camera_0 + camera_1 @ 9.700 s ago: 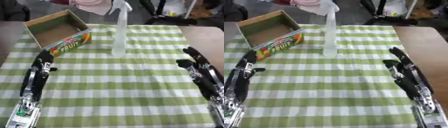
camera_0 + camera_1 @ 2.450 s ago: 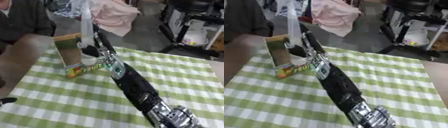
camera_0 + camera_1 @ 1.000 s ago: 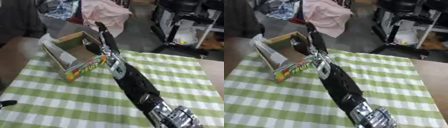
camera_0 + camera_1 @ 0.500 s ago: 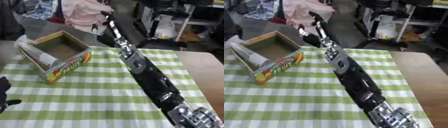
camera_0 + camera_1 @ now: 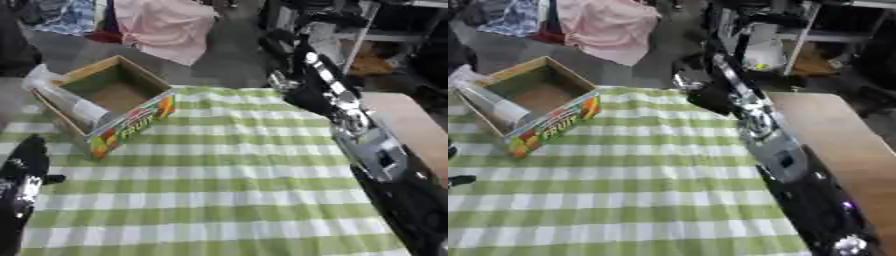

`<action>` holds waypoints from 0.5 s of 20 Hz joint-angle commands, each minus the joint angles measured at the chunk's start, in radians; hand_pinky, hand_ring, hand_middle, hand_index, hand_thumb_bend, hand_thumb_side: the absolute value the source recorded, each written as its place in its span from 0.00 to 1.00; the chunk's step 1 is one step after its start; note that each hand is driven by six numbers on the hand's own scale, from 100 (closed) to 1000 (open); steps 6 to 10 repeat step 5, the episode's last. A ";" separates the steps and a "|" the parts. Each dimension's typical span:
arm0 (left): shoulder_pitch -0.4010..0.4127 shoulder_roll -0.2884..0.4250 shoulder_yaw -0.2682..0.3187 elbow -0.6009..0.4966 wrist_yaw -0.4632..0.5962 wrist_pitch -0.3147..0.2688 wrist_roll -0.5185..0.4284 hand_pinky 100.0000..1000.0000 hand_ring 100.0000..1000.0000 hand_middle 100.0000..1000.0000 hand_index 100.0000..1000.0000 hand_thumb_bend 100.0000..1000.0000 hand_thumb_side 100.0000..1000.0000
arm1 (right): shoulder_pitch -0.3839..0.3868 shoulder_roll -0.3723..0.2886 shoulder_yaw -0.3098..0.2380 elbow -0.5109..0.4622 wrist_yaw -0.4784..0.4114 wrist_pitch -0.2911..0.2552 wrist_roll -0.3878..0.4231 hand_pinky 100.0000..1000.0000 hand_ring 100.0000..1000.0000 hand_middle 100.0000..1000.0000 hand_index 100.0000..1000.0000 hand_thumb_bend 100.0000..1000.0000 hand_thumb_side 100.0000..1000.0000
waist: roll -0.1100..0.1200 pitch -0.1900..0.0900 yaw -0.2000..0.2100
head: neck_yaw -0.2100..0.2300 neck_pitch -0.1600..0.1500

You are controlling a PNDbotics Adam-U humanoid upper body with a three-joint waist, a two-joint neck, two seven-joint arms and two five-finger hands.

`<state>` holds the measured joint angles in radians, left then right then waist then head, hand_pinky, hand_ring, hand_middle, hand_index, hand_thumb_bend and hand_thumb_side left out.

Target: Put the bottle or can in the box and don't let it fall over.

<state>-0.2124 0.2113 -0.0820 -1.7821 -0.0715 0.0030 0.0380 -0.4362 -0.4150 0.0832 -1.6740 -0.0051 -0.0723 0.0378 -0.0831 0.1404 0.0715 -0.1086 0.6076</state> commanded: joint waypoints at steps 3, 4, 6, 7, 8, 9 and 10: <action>0.004 0.009 0.006 -0.013 -0.012 -0.004 -0.003 0.66 1.00 1.00 0.91 0.23 0.76 | 0.123 0.058 -0.078 -0.078 0.037 -0.043 0.012 0.88 0.82 1.00 1.00 0.00 0.49 | 0.012 -0.017 -0.019 | 0.053 0.025; 0.006 0.007 0.007 -0.013 -0.014 -0.005 -0.003 0.66 1.00 1.00 0.91 0.24 0.76 | 0.147 0.079 -0.089 -0.081 0.048 -0.046 0.011 0.88 0.82 1.00 1.00 0.00 0.49 | 0.013 -0.016 -0.023 | 0.064 0.030; 0.009 0.006 0.009 -0.012 -0.016 -0.006 -0.003 0.66 1.00 1.00 0.91 0.24 0.76 | 0.165 0.098 -0.097 -0.081 0.058 -0.045 0.010 0.88 0.82 1.00 1.00 0.00 0.50 | 0.014 -0.017 -0.028 | 0.074 0.035; 0.009 0.006 0.009 -0.012 -0.016 -0.006 -0.003 0.66 1.00 1.00 0.91 0.24 0.76 | 0.165 0.098 -0.097 -0.081 0.058 -0.045 0.010 0.88 0.82 1.00 1.00 0.00 0.50 | 0.014 -0.017 -0.028 | 0.074 0.035; 0.009 0.006 0.009 -0.012 -0.016 -0.006 -0.003 0.66 1.00 1.00 0.91 0.24 0.76 | 0.165 0.098 -0.097 -0.081 0.058 -0.045 0.010 0.88 0.82 1.00 1.00 0.00 0.50 | 0.014 -0.017 -0.028 | 0.074 0.035; 0.009 0.006 0.009 -0.012 -0.016 -0.006 -0.003 0.66 1.00 1.00 0.91 0.24 0.76 | 0.165 0.098 -0.097 -0.081 0.058 -0.045 0.010 0.88 0.82 1.00 1.00 0.00 0.50 | 0.014 -0.017 -0.028 | 0.074 0.035; 0.009 0.006 0.009 -0.012 -0.016 -0.006 -0.003 0.66 1.00 1.00 0.91 0.24 0.76 | 0.165 0.098 -0.097 -0.081 0.058 -0.045 0.010 0.88 0.82 1.00 1.00 0.00 0.50 | 0.014 -0.017 -0.028 | 0.074 0.035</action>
